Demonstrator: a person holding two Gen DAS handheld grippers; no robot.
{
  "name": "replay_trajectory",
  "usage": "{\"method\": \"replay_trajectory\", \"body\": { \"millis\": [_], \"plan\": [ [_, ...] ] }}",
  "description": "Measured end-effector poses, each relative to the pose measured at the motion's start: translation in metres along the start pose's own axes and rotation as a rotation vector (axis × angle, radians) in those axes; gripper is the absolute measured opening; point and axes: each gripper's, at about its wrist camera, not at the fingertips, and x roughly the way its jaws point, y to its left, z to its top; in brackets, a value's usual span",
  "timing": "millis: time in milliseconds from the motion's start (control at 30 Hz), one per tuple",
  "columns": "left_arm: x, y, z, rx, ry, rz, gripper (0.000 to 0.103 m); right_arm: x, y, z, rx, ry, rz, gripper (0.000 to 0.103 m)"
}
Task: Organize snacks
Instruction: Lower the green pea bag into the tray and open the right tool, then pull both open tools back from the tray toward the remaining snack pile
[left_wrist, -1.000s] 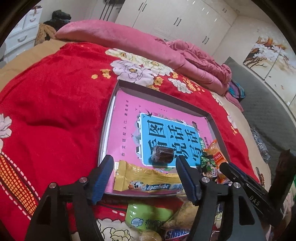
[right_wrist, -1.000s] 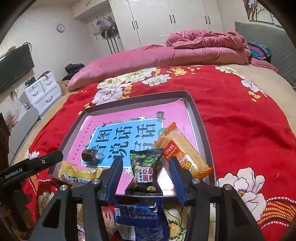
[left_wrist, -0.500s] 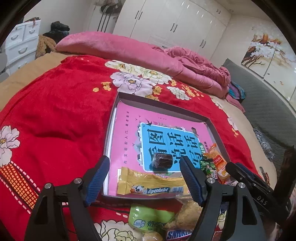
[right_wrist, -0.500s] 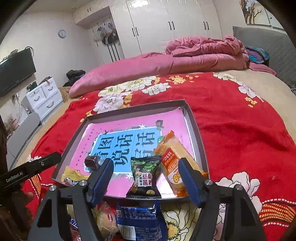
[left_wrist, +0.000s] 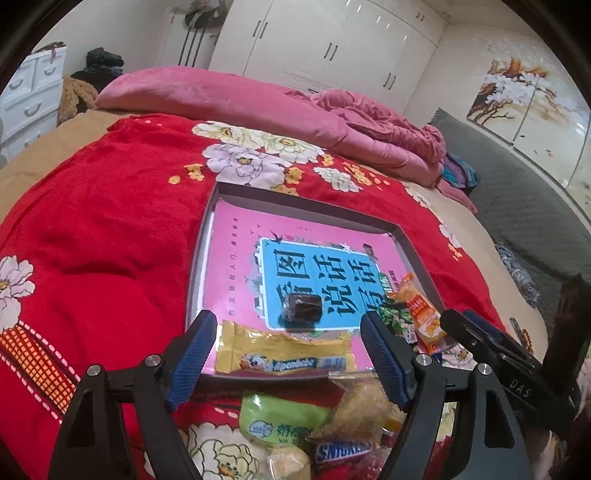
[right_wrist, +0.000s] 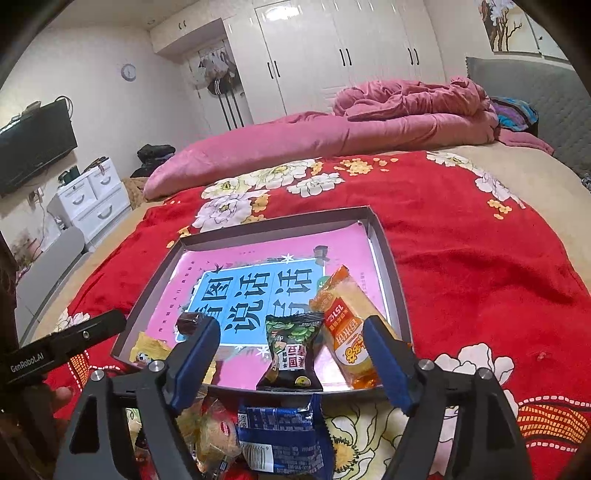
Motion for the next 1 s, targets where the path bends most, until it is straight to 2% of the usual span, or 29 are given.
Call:
{"method": "replay_trajectory", "body": {
  "millis": [1000],
  "plan": [
    [-0.018,-0.010,-0.017,0.056,0.029,0.004,0.081,-0.040,0.015,-0.017,-0.051,-0.014,0.054,0.090]
  ]
}}
